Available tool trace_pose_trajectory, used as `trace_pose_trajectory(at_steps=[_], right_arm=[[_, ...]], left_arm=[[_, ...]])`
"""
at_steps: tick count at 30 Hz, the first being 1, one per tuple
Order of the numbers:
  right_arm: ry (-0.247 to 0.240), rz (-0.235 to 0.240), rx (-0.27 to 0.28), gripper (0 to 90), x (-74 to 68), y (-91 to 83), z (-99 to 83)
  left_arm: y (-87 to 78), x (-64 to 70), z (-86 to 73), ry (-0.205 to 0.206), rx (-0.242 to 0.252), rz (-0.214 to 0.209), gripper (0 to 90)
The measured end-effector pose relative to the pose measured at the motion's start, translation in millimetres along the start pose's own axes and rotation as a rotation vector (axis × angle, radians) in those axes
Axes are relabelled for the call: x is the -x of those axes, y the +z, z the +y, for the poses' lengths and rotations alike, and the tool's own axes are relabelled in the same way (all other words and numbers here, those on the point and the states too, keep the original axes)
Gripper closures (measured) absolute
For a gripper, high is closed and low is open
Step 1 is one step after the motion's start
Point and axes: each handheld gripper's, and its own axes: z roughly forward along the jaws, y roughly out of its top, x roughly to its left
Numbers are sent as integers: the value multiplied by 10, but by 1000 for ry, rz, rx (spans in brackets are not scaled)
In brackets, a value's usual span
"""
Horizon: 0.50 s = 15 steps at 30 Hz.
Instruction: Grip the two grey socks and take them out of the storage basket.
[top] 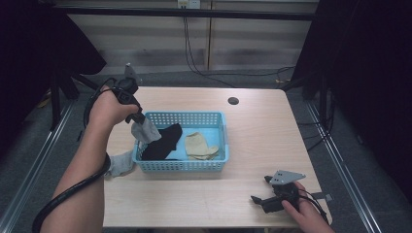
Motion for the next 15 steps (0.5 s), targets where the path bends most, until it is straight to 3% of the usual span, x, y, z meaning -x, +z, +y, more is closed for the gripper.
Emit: trace_pose_trajectory(at_steps=[15], right_arm=[[-5,-6,1,103,2,0,0]], left_arm=[[-93,-220,-142,-62,11,9,830]])
